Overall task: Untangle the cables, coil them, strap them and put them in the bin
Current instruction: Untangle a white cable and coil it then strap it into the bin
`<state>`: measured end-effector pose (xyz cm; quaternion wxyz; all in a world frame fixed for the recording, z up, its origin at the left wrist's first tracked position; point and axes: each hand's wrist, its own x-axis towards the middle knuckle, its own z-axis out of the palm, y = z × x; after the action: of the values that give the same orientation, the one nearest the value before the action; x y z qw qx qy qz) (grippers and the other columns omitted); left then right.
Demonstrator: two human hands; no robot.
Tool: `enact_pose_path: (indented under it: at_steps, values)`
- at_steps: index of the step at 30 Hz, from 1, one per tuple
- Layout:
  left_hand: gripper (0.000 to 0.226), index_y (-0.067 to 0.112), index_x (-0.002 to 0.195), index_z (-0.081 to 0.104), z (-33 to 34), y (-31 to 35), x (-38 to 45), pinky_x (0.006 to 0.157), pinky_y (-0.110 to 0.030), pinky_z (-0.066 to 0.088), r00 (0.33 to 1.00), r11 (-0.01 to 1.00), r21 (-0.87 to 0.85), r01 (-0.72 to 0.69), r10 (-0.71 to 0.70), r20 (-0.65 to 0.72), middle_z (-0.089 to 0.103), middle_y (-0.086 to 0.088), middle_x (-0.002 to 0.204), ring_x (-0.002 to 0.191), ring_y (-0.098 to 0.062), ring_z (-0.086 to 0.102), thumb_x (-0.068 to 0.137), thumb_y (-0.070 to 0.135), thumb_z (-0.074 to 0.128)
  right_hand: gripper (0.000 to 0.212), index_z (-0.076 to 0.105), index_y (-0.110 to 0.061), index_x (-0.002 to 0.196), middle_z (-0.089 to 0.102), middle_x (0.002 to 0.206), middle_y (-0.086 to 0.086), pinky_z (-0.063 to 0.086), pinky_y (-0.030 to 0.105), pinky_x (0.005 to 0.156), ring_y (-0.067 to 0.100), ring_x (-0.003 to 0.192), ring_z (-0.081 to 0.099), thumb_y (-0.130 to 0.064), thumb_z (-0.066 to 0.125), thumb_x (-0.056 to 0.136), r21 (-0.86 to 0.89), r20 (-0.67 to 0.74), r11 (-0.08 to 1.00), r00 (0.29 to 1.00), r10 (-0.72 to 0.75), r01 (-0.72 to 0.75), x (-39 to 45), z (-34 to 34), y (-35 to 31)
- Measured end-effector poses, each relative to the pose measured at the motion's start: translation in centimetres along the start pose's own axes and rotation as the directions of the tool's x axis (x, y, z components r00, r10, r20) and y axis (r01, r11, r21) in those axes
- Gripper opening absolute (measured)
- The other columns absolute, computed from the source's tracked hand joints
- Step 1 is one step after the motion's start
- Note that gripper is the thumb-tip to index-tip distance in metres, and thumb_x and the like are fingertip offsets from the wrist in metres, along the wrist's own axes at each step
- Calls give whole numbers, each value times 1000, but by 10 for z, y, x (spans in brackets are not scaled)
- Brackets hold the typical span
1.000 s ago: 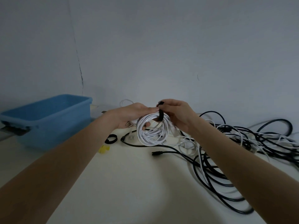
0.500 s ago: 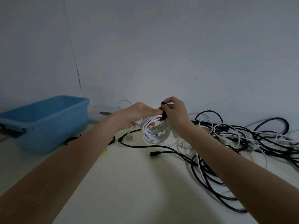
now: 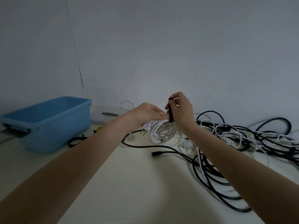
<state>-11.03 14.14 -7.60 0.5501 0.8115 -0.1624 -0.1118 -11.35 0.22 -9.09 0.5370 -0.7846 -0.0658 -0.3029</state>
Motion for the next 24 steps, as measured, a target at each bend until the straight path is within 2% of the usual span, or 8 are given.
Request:
enact_pose_path:
  at_steps: [4, 5, 7, 9, 14, 20, 22, 24]
  values:
    - [17, 15, 86, 69, -4, -2, 0, 90, -25, 44, 999, 999, 44, 1, -3, 39, 72, -6, 95, 97, -13, 63, 75, 25, 78, 10, 51, -2, 101, 58, 75, 13, 44, 36, 62, 28, 63, 52, -3, 43, 95, -229, 150, 934, 958, -244, 274, 2, -7, -1]
    - [15, 15, 86, 69, -4, -2, 0, 91, -24, 44, 998, 999, 38, 3, -5, 55, 72, -5, 94, 95, -12, 64, 76, 24, 77, 12, 51, -1, 103, 57, 77, 15, 43, 37, 63, 29, 64, 51, -2, 42, 95, -257, 179, 916, 947, -268, 308, 2, -7, -1]
    - [13, 15, 87, 68, -3, 0, 0, 81, -18, 45, 997, 1000, 25, 6, -8, 72, 71, -3, 89, 87, -8, 65, 78, 20, 75, 12, 51, 0, 103, 55, 76, 12, 42, 38, 64, 27, 63, 49, -2, 42, 94, -269, 191, 902, 937, -293, 337, 2, -8, -2]
    - [14, 15, 90, 69, 0, 4, 0, 75, -16, 44, 998, 999, 43, 3, -6, 67, 71, -1, 89, 85, -6, 64, 79, 20, 75, 12, 51, -1, 102, 54, 74, 11, 41, 37, 62, 25, 61, 47, -2, 42, 94, -266, 176, 910, 944, -279, 319, 3, -8, 0]
    - [18, 11, 96, 71, 8, 10, 1, 88, -16, 44, 998, 998, 70, -8, 4, 57, 71, -5, 96, 93, -8, 64, 80, 18, 74, 13, 52, 0, 101, 56, 74, 16, 33, 24, 53, 24, 60, 47, -1, 41, 93, -291, 161, 916, 958, -237, 276, 5, -11, 4]
    - [27, 13, 102, 69, 14, 9, 4, 101, -28, 42, 999, 994, 106, -26, 22, 42, 72, -7, 102, 107, -14, 62, 77, 20, 76, 15, 52, 0, 104, 58, 76, 15, 33, 29, 55, 22, 60, 46, -3, 41, 94, -324, 152, 911, 964, -216, 255, 8, -13, 4]
    - [27, 12, 103, 67, 16, 10, 2, 95, -25, 46, 999, 992, 117, -37, 32, 44, 71, -7, 103, 102, -13, 63, 79, 20, 75, 12, 53, -2, 100, 57, 73, 12, 34, 24, 53, 21, 60, 48, -2, 42, 93, -300, 139, 930, 974, -177, 212, 9, -13, 5]
    - [24, 12, 103, 65, 18, 13, -1, 84, -18, 47, 997, 989, 132, -68, 62, 50, 70, -6, 102, 92, -12, 64, 81, 16, 73, 8, 51, -8, 93, 56, 65, 8, 35, 18, 49, 12, 53, 49, -2, 46, 91, -266, 148, 956, 985, -86, 123, 12, -16, 7]
